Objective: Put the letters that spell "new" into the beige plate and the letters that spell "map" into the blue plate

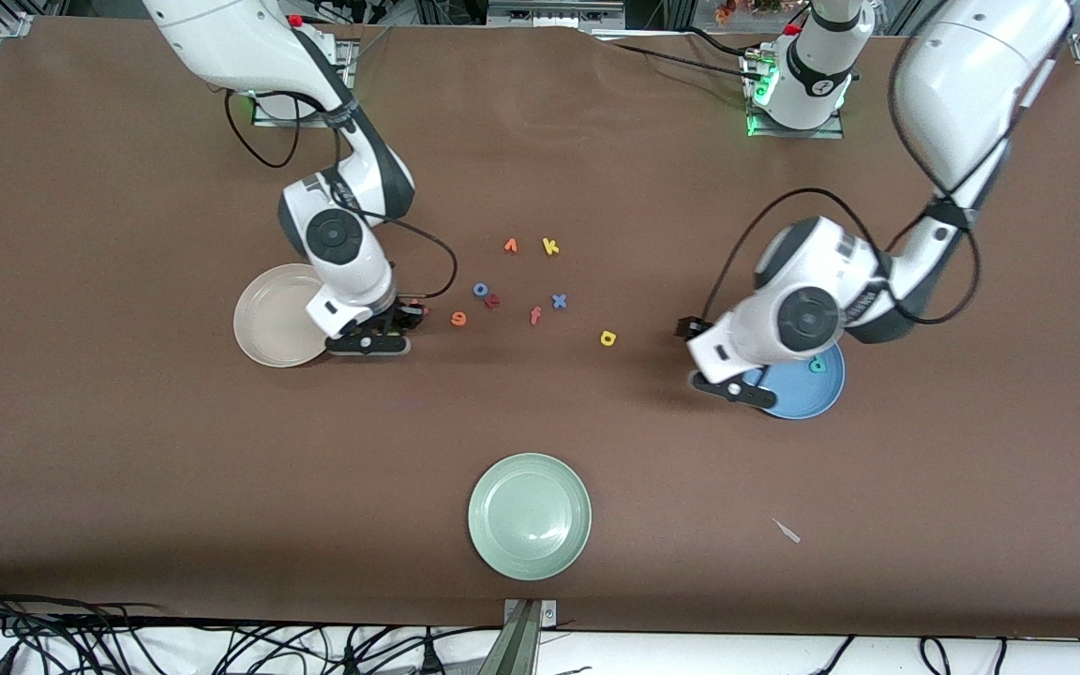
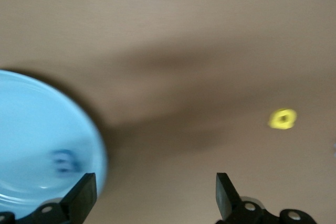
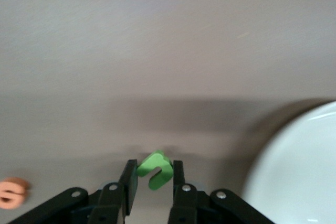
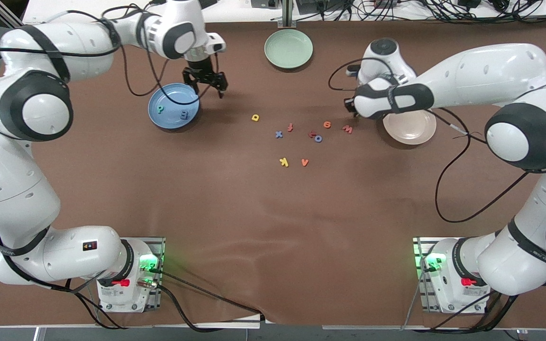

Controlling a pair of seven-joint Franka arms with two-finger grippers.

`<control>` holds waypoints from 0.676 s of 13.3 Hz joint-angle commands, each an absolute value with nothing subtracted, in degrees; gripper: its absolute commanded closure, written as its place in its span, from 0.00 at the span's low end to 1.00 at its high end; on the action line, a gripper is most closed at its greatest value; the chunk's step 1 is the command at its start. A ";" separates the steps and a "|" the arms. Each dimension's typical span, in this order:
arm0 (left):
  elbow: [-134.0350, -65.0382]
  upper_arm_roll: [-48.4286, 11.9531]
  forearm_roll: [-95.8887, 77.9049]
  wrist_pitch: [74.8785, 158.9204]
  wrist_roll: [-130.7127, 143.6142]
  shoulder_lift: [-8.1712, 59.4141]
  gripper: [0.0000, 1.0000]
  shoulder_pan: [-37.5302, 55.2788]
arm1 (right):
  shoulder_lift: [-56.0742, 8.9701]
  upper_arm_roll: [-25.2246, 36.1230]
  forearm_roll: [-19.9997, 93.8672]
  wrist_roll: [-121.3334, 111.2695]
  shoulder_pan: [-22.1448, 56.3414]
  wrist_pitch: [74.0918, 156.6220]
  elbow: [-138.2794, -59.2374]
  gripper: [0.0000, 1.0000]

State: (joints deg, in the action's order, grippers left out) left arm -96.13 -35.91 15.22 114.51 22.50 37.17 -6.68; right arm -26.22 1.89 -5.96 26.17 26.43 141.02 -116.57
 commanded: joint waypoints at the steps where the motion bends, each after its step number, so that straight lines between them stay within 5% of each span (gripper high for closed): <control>1: -93.52 -35.16 16.17 114.52 35.01 40.07 0.00 -1.78 | -20.93 5.70 -6.77 18.40 26.28 134.49 -118.20 0.80; 6: -92.02 -32.78 16.17 120.93 58.96 43.59 0.00 4.66 | -13.81 12.90 -6.59 10.03 26.19 142.97 -133.65 0.78; 7: -92.02 -32.61 16.35 120.68 58.97 43.33 0.00 3.96 | -13.45 13.44 -6.50 9.85 26.19 145.70 -136.38 0.68; 9: -92.11 -30.85 15.82 120.33 58.28 42.89 0.00 2.38 | -13.53 13.45 -6.33 10.80 26.28 147.92 -137.64 0.31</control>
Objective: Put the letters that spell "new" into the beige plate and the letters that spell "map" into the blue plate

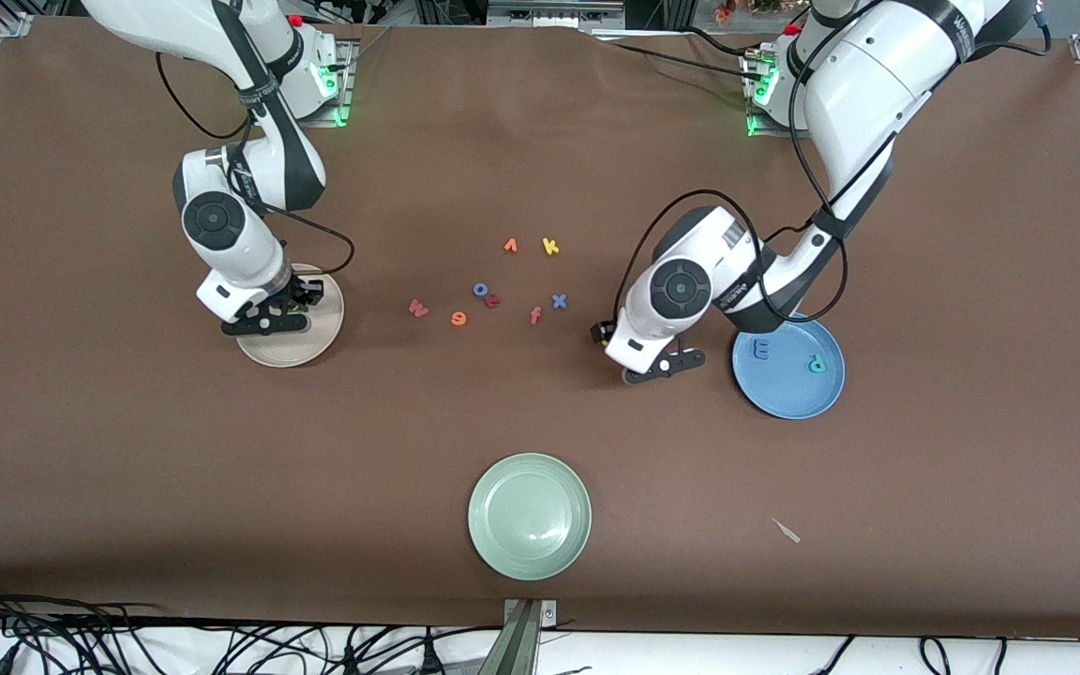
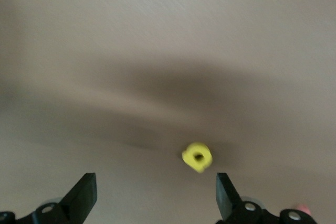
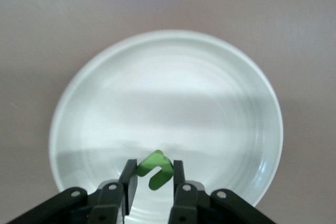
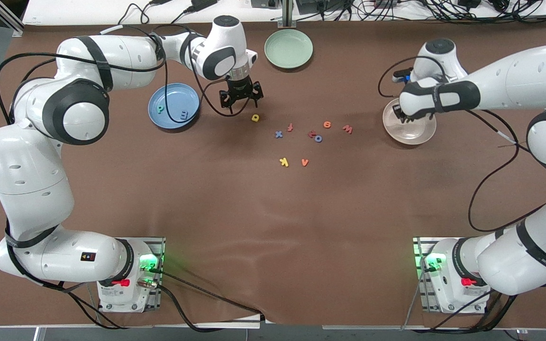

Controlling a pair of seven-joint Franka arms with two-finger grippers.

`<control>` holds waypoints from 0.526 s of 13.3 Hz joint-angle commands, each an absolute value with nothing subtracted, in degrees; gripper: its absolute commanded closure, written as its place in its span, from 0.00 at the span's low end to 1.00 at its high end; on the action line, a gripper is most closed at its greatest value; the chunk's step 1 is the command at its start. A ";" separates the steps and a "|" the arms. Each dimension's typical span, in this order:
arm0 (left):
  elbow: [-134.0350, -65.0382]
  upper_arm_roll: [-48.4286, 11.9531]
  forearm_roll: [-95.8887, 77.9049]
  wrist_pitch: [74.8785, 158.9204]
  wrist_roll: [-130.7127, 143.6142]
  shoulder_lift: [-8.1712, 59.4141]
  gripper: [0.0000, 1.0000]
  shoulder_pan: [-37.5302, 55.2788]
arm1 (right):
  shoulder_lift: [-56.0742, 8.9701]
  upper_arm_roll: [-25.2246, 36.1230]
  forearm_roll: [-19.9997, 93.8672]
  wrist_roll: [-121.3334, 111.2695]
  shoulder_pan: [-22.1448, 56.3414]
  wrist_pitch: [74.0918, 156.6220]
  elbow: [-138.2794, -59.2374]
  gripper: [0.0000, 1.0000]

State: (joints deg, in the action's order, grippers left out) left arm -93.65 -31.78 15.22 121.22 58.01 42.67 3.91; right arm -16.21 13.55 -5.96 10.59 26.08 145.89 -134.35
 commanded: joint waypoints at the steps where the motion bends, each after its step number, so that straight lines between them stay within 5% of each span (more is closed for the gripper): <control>1: -92.11 -30.85 15.65 120.41 60.45 42.98 0.00 3.16 | -13.45 12.93 -5.89 12.03 26.45 147.75 -137.38 0.28; 7: -92.46 -28.65 16.43 128.85 87.96 45.35 0.01 9.58 | -16.42 1.51 -5.89 31.96 27.07 147.57 -130.27 0.26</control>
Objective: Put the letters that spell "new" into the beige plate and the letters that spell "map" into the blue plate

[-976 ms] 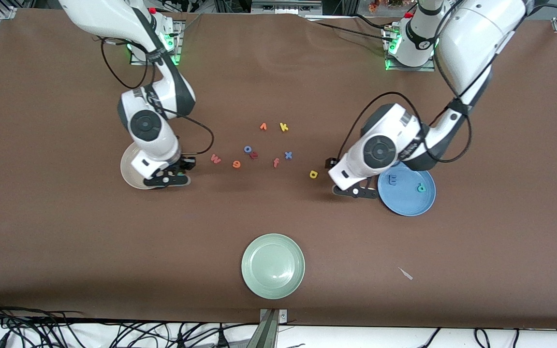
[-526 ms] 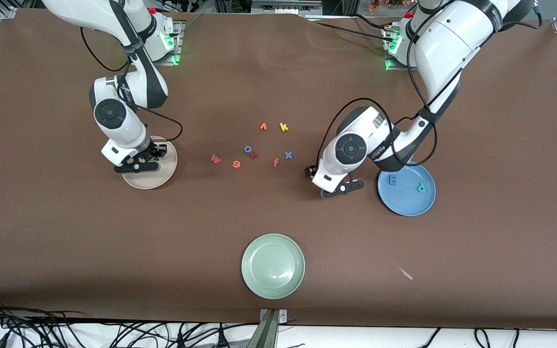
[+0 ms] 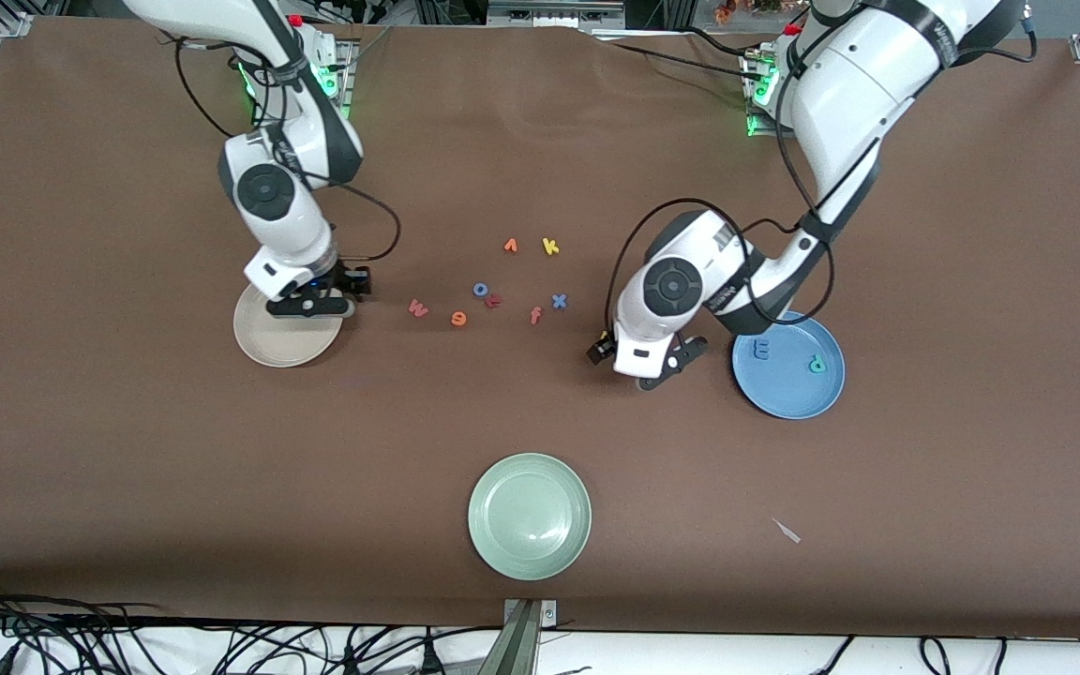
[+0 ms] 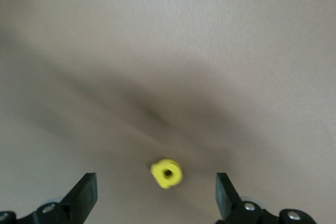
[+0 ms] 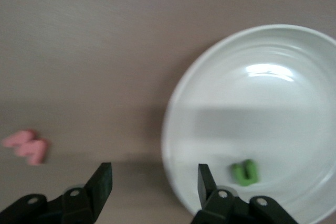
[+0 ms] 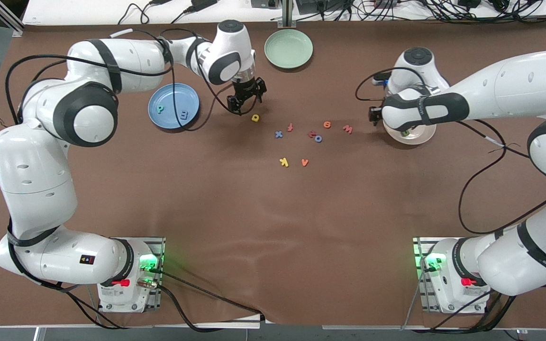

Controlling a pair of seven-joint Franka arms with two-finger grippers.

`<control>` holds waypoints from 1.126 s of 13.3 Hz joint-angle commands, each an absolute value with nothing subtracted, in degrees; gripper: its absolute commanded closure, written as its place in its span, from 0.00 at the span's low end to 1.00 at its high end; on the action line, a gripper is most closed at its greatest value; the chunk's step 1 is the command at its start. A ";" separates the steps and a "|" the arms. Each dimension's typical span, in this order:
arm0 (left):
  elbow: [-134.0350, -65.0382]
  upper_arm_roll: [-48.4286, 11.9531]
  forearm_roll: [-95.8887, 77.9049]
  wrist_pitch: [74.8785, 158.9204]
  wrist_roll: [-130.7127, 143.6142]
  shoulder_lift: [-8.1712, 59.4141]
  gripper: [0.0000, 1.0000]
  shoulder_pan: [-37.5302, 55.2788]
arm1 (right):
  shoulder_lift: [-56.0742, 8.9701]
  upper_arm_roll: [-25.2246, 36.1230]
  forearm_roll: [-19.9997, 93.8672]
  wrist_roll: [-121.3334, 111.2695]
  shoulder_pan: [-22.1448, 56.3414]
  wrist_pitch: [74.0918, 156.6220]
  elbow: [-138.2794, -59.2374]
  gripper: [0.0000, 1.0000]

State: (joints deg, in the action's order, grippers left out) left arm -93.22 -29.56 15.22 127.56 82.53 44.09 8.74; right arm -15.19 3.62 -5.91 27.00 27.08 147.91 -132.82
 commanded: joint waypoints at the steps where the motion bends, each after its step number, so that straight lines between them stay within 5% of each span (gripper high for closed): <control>1: -92.72 -28.57 16.44 128.85 88.67 45.44 0.01 10.10 | -17.91 1.06 -5.89 34.52 27.24 147.74 -129.12 0.26; 9: -92.81 -28.56 16.52 129.90 90.26 47.90 0.44 10.55 | -27.59 -0.18 -5.80 50.62 31.11 150.99 -121.73 0.26; 13: -92.64 -28.48 16.61 130.25 90.09 48.16 0.94 10.46 | -29.44 -0.26 -5.80 53.43 32.17 153.54 -121.90 0.27; 15: -92.03 -28.04 16.70 129.73 89.65 47.12 0.98 10.02 | -29.44 -0.26 -5.80 53.88 32.78 153.54 -122.25 0.31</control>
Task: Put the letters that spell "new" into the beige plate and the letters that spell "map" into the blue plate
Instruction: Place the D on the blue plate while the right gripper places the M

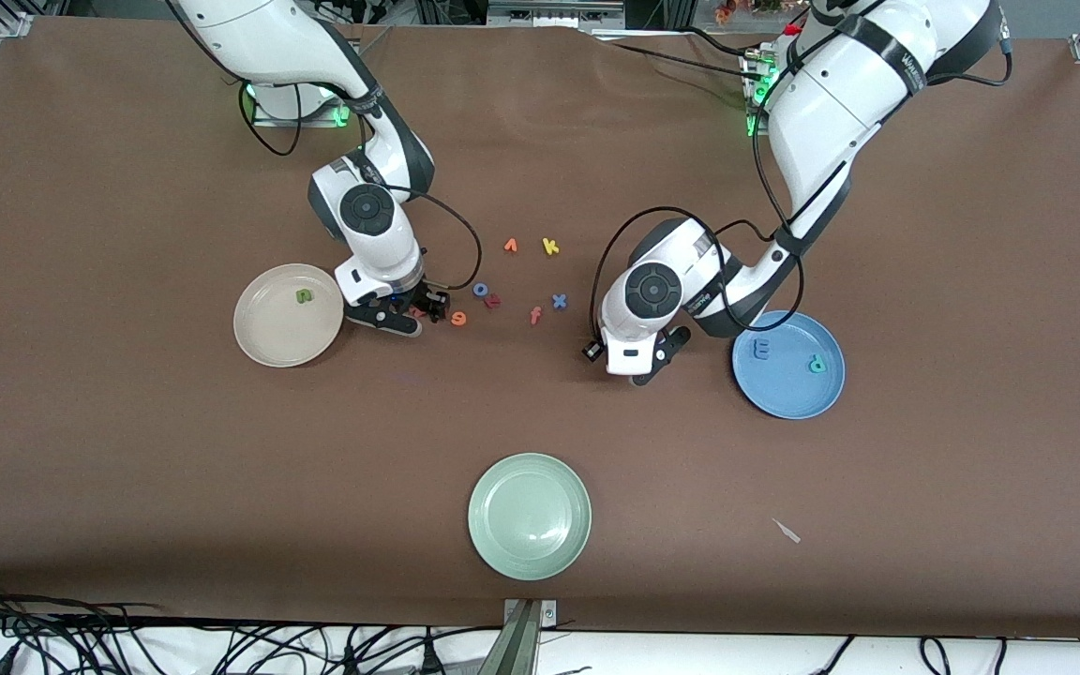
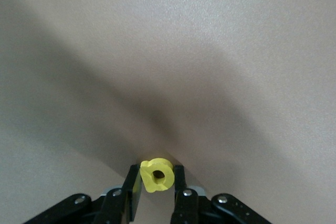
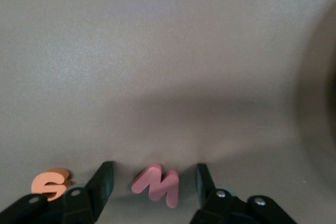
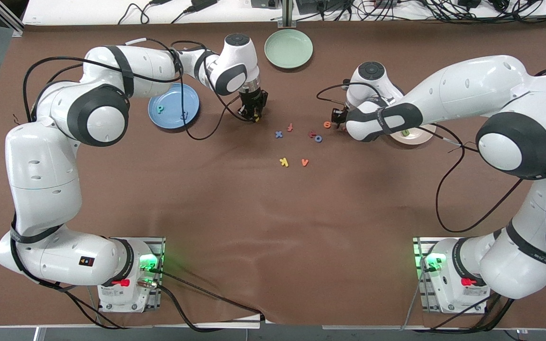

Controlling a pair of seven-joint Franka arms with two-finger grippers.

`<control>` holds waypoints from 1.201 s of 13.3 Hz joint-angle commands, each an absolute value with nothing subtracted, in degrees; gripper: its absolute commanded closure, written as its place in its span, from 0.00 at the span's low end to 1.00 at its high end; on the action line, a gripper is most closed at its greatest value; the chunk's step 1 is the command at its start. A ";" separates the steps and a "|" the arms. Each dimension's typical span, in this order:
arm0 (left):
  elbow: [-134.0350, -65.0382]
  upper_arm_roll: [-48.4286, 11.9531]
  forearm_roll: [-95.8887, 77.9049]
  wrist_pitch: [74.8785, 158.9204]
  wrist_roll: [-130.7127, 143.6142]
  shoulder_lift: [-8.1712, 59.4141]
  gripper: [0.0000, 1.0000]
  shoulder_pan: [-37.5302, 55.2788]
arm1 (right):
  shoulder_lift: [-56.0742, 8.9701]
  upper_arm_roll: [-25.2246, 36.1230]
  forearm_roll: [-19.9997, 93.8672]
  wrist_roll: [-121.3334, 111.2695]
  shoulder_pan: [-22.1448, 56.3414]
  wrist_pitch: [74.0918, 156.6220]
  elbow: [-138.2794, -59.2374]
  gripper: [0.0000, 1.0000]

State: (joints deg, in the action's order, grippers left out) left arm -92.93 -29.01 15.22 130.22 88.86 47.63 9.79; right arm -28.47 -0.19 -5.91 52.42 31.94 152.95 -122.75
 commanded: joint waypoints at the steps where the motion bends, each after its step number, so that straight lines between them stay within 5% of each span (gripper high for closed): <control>1: -92.11 -28.21 16.79 129.20 89.47 45.37 0.98 9.50 | -29.44 -0.26 -5.80 53.79 32.78 153.54 -122.43 0.35; 7: -92.20 -28.30 19.25 117.27 68.09 36.75 0.97 3.18 | -29.27 -0.18 -5.89 53.26 32.78 153.46 -122.96 0.80; 10: -93.07 -28.21 22.13 114.61 51.47 34.63 0.95 -1.40 | -27.87 -0.09 -5.89 51.60 32.70 152.32 -122.44 0.83; 13: -94.65 -28.39 23.12 113.91 39.77 35.15 0.95 -6.93 | -24.62 2.18 -5.80 42.23 31.99 137.34 -117.27 0.83; 16: -95.63 -27.77 25.30 114.34 32.09 38.04 0.96 -10.09 | -21.98 6.84 -5.80 31.06 32.08 132.55 -116.98 0.83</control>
State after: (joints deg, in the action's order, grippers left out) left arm -94.96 -27.41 22.18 114.01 35.90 36.50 -8.01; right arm -24.25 4.65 -5.91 37.28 32.21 135.01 -116.25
